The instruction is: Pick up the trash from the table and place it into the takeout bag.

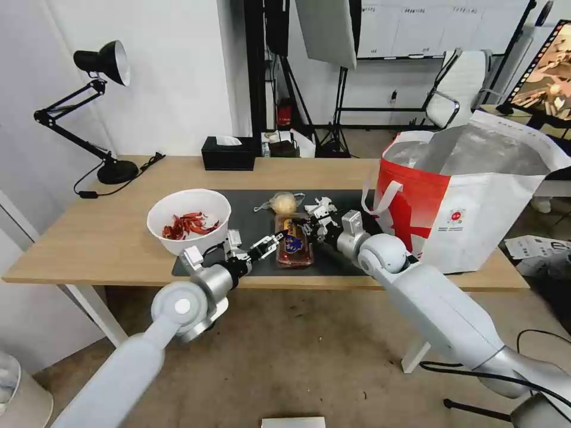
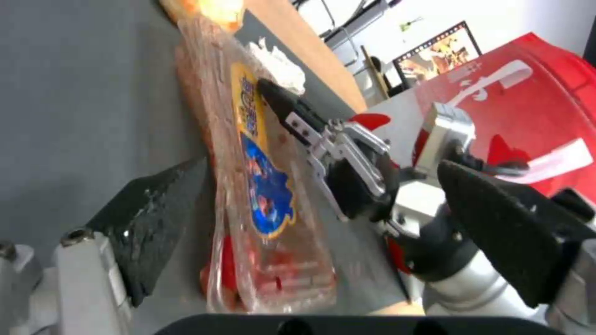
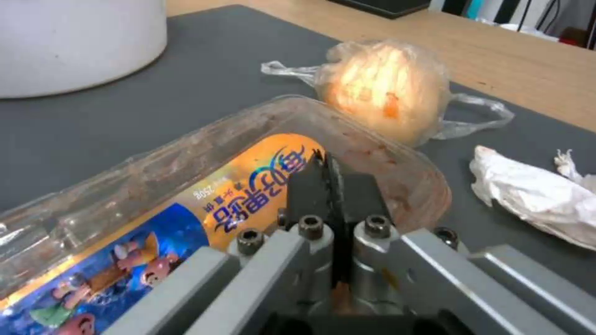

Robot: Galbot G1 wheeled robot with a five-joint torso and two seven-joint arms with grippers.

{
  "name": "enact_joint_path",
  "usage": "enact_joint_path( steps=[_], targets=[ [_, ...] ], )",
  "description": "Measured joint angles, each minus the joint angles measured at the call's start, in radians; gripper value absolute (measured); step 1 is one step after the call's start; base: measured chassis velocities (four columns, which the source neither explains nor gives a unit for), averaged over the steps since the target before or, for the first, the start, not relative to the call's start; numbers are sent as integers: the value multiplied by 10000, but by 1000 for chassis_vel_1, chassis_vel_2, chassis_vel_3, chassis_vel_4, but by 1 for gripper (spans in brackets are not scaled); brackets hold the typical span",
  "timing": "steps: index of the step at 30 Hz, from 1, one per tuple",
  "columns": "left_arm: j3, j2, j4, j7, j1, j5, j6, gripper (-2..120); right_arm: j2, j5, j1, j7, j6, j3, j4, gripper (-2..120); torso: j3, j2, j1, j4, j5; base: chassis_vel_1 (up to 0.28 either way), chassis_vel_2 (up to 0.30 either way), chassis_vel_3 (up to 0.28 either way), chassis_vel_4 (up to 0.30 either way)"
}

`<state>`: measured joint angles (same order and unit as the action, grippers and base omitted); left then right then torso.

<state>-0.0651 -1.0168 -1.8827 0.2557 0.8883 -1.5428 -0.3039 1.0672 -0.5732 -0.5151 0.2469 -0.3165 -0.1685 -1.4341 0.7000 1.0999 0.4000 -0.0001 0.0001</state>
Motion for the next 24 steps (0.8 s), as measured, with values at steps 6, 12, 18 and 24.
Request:
enact_joint_path(
  steps=[6, 12, 18, 24],
  targets=[
    [100, -122, 206, 350, -271, -314, -259, 100, -23, 0, -82, -14, -26, 38, -80, 0, 0, 0, -1, 2, 0, 0, 0, 0, 0],
    [129, -314, 432, 564, -447, -465, -490, 100, -33, 0, -103, -19, -36, 51, -99, 0, 0, 0, 0, 1, -1, 0, 0, 0, 0],
    [188, -509, 689, 799, -620, -564, -763, 100, -40, -5, -104, -35, -39, 60, -95, 0, 0, 0, 0, 1, -1, 0, 0, 0, 0],
    [231, -657, 820, 1002, -787, -962, -1103, 100, -50, -7, -84, -39, -40, 63, -94, 0, 0, 0, 0, 1, 0, 0, 0, 0, 0]
  ],
)
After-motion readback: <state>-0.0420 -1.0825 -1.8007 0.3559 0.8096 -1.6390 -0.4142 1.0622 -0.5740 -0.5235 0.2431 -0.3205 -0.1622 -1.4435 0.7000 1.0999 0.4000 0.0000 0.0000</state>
